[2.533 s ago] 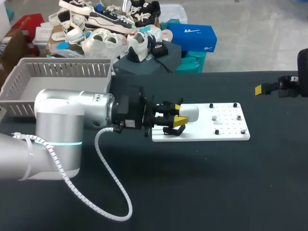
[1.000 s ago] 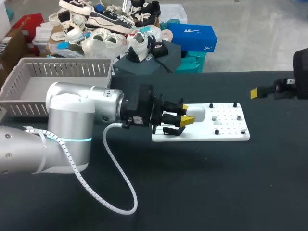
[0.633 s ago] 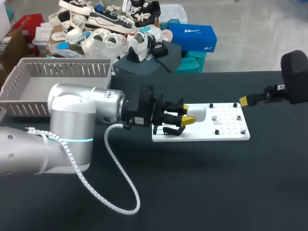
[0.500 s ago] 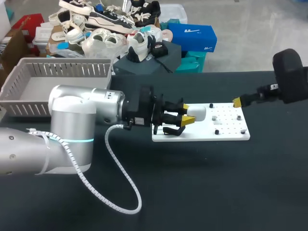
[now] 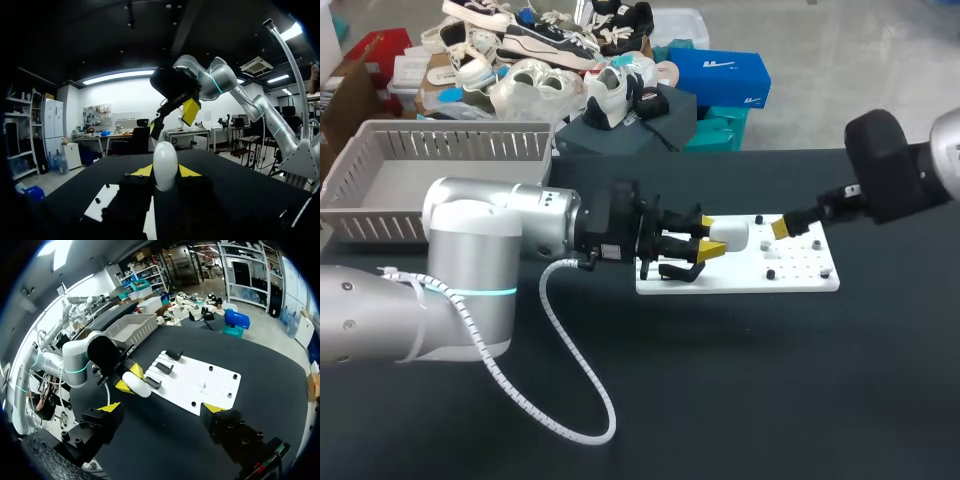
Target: Pick up each earbud case from the left stands, insert the matching earbuds, close the lid, and place the case in the box.
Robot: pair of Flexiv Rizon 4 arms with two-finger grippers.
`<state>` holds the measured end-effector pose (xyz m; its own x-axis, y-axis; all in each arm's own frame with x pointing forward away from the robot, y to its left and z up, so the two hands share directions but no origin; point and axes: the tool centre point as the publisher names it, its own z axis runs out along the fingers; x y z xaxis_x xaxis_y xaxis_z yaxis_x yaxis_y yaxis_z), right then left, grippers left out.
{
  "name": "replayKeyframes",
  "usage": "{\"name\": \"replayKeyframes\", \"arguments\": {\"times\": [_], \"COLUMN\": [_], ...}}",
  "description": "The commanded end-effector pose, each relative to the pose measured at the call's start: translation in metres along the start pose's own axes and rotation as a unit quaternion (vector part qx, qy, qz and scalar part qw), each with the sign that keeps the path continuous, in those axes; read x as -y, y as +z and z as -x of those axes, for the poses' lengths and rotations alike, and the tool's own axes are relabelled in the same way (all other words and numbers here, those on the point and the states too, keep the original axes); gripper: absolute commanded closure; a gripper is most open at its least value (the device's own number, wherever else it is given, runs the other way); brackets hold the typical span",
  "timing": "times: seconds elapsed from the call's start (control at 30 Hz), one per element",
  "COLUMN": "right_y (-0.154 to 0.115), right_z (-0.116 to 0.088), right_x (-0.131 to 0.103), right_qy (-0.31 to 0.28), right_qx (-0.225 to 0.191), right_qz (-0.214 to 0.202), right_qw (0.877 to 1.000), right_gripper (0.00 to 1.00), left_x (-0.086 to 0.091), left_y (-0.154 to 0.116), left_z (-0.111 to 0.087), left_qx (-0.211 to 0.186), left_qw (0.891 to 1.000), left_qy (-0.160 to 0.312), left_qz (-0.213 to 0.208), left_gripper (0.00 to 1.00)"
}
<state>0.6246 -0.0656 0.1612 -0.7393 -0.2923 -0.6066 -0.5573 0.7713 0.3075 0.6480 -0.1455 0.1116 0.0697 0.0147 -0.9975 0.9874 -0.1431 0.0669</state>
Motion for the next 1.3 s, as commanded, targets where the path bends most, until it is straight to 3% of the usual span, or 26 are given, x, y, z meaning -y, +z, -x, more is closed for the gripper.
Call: {"name": "replayKeyframes", "arguments": {"times": [0.03,0.43,1.3], "right_y": [0.005,0.018,0.049], "right_z": [0.0,-0.006,0.002], "right_x": [-0.01,-0.027,-0.015], "right_qy": [-0.006,0.003,0.019], "right_qx": [-0.007,-0.022,-0.053], "right_qz": [0.006,-0.026,-0.031], "right_qw": [1.0,0.999,0.998], "right_gripper": [0.0,0.0,0.0], "left_x": [-0.001,-0.001,-0.001], "left_y": [0.0,0.0,0.0], "left_z": [-0.001,-0.001,-0.001], "left_qx": [0.001,0.001,0.001], "left_qw": [1.0,1.0,1.0], "left_qy": [0.001,0.001,0.001], "left_qz": [-0.001,-0.001,-0.001], "left_gripper": [1.0,1.0,1.0]}}
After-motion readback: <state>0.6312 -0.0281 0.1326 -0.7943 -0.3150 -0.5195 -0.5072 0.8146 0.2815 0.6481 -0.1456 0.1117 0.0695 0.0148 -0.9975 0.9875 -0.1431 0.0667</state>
